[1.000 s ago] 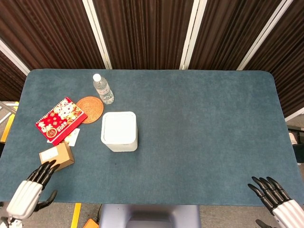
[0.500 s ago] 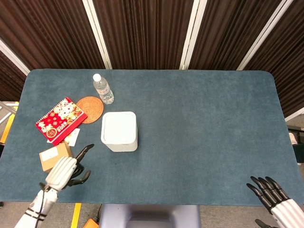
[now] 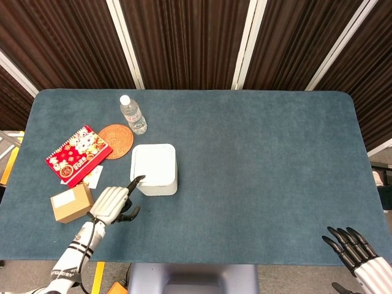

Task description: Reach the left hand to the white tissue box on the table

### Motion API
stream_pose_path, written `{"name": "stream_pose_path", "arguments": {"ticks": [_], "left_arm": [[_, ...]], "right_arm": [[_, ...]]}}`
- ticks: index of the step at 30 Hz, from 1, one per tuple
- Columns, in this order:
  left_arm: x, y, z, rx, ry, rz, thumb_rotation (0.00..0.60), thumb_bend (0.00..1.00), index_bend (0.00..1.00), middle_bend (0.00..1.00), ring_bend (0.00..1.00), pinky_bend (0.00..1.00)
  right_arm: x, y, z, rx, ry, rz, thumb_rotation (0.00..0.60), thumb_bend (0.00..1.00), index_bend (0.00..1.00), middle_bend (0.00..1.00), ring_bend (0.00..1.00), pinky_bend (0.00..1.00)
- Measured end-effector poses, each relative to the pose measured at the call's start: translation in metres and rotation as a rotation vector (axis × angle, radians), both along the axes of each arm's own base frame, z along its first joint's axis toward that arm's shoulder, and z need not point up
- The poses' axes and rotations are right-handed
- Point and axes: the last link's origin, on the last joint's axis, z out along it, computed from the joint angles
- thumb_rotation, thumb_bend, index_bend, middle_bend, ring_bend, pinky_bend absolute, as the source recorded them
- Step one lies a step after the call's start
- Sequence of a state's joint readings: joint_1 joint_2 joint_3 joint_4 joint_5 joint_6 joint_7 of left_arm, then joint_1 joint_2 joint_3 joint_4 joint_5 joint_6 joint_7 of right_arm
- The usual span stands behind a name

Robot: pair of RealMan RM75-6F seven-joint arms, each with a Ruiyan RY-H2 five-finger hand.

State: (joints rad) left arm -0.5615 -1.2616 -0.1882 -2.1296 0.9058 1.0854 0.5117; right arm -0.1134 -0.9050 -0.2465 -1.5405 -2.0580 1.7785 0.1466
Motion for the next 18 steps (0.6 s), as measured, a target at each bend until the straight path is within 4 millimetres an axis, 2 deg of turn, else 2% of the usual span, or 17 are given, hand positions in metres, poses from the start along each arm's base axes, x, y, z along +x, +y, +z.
{"name": "stream_pose_path", "arguments": {"ticks": [6,18], "left_arm": [[0.013,0.009,-0.003,0.001,-0.006,0.014,0.600,0.46,0.00,1.00,1.00,1.00],[0.009,0.006,-0.017,-0.082,0.090,0.030,0.600,0.46,0.00,1.00,1.00,1.00]], "right_arm": [[0.000,0.000,0.002,-0.006,-0.005,-0.001,0.600,0.24,0.00,0.00,0.00,0.00],[-0.001,0.001,0.004,-0.014,-0.013,-0.003,0.600,0.24,0.00,0.00,0.00,0.00]]}}
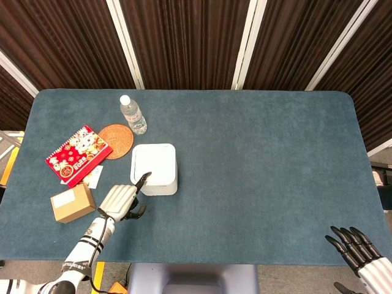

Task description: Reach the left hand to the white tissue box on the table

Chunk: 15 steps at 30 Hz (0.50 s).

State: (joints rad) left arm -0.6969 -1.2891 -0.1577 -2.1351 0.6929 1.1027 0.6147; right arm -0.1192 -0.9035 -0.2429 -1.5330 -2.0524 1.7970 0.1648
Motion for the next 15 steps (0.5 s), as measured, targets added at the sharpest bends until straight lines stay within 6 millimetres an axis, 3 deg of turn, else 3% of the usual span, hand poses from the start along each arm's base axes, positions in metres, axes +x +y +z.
{"name": "stream_pose_path", "arguments": {"ticks": [8,15], "left_arm": [[0.005,0.000,-0.002,-0.026,0.011,-0.006,0.600,0.46,0.00,0.99,0.99,1.00],[0.014,-0.005,0.022,0.120,-0.063,-0.147,0.600,0.45,0.00,0.84,0.87,1.00]], "right_arm": [[0.000,0.000,0.001,-0.002,-0.003,-0.003,0.600,0.24,0.00,0.00,0.00,0.00],[0.000,0.001,0.004,-0.013,-0.009,-0.003,0.600,0.24,0.00,0.00,0.00,0.00]]}}
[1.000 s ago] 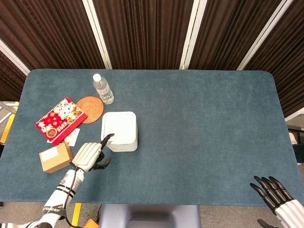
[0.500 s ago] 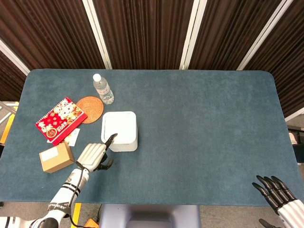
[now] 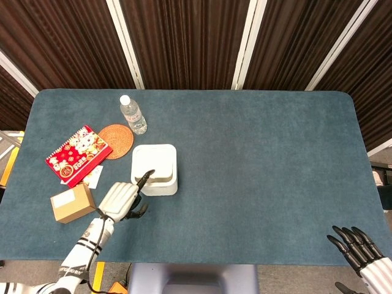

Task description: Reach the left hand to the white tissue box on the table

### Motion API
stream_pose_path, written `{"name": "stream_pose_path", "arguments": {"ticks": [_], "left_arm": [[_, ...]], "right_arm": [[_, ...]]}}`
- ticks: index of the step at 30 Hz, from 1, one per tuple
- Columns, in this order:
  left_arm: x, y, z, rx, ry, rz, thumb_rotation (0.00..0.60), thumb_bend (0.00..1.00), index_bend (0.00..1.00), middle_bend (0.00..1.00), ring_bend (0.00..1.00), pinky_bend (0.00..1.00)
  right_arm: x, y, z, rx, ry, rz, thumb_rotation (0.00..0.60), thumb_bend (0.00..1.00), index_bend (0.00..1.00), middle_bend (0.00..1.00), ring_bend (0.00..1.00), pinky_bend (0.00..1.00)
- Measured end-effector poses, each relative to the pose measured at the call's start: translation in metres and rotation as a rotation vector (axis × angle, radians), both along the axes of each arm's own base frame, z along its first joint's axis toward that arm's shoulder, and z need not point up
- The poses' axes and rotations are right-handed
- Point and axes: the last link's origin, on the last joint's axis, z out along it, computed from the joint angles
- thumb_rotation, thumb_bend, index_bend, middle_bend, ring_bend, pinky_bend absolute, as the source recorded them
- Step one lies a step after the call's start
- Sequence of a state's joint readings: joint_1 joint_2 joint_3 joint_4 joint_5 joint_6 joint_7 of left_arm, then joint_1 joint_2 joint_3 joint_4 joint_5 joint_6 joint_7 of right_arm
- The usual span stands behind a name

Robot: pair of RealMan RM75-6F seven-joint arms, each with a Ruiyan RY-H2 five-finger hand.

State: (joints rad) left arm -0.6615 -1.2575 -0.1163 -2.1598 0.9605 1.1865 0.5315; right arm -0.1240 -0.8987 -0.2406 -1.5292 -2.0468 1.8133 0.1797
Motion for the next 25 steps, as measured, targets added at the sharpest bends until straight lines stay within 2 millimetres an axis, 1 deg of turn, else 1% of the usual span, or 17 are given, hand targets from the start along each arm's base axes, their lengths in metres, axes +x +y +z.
{"name": "stream_pose_path", "arguments": {"ticks": [3,5,6,7,8,9,10,11,13,14,16,17,18,20,21,25], "left_arm": [[-0.011,-0.014,0.016,0.040,0.008,-0.058,0.600,0.45,0.00,0.78,0.81,0.98],[-0.023,-0.027,0.028,0.054,0.020,-0.082,0.600,0.45,0.00,0.66,0.68,0.87],[-0.029,-0.033,0.032,0.060,0.022,-0.090,0.600,0.45,0.00,0.56,0.55,0.75],[-0.035,-0.039,0.036,0.066,0.024,-0.097,0.600,0.45,0.00,0.42,0.36,0.56],[-0.044,-0.048,0.042,0.077,0.024,-0.104,0.600,0.45,0.00,0.33,0.26,0.44],[-0.052,-0.055,0.046,0.088,0.023,-0.108,0.600,0.45,0.00,0.20,0.12,0.28],[-0.060,-0.062,0.050,0.105,0.022,-0.110,0.600,0.45,0.00,0.10,0.04,0.15],[-0.072,-0.072,0.056,0.137,0.023,-0.111,0.600,0.44,0.00,0.03,0.01,0.07],[-0.094,-0.087,0.066,0.198,0.032,-0.096,0.600,0.44,0.00,0.00,0.00,0.03],[-0.110,-0.098,0.072,0.241,0.043,-0.079,0.600,0.44,0.00,0.00,0.00,0.02],[-0.133,-0.116,0.081,0.293,0.059,-0.053,0.600,0.43,0.00,0.00,0.00,0.01],[-0.147,-0.130,0.085,0.314,0.065,-0.033,0.600,0.43,0.00,0.00,0.00,0.00],[-0.155,-0.139,0.087,0.321,0.070,-0.015,0.600,0.42,0.00,0.00,0.00,0.00],[-0.170,-0.156,0.090,0.317,0.090,0.020,0.600,0.42,0.00,0.00,0.00,0.00],[-0.173,-0.159,0.091,0.310,0.098,0.029,0.600,0.42,0.00,0.00,0.00,0.00],[-0.178,-0.159,0.087,0.261,0.116,0.057,0.600,0.43,0.00,0.00,0.00,0.00]], "right_arm": [[0.000,0.001,0.001,-0.006,-0.001,0.001,0.600,0.24,0.00,0.00,0.00,0.00],[0.000,0.002,0.000,-0.002,0.005,0.002,0.600,0.24,0.00,0.00,0.00,0.00],[0.000,0.002,-0.001,0.000,0.009,0.003,0.600,0.24,0.00,0.00,0.00,0.00],[0.000,0.002,-0.002,0.002,0.012,0.004,0.600,0.24,0.00,0.00,0.00,0.00],[0.001,0.002,-0.004,0.004,0.017,0.004,0.600,0.24,0.00,0.00,0.00,0.00],[0.001,0.002,-0.005,0.006,0.021,0.004,0.600,0.24,0.00,0.00,0.00,0.00],[0.001,0.002,-0.007,0.009,0.026,0.003,0.600,0.24,0.00,0.00,0.00,0.00],[0.001,0.002,-0.008,0.011,0.030,0.002,0.600,0.24,0.00,0.00,0.00,0.00],[0.002,0.002,-0.011,0.013,0.037,-0.001,0.600,0.24,0.00,0.00,0.00,0.00],[0.002,0.001,-0.011,0.014,0.038,-0.002,0.600,0.24,0.00,0.00,0.00,0.00],[0.002,0.001,-0.012,0.013,0.038,-0.002,0.600,0.24,0.00,0.00,0.00,0.00],[0.002,0.001,-0.012,0.014,0.040,-0.003,0.600,0.24,0.00,0.00,0.00,0.00],[0.002,0.001,-0.013,0.016,0.041,-0.003,0.600,0.24,0.00,0.00,0.00,0.00],[0.002,0.001,-0.015,0.021,0.049,0.001,0.600,0.24,0.00,0.00,0.00,0.00],[0.003,0.001,-0.016,0.024,0.053,0.004,0.600,0.24,0.00,0.00,0.00,0.00],[0.003,0.001,-0.017,0.029,0.056,0.005,0.600,0.24,0.00,0.00,0.00,0.00]]}}
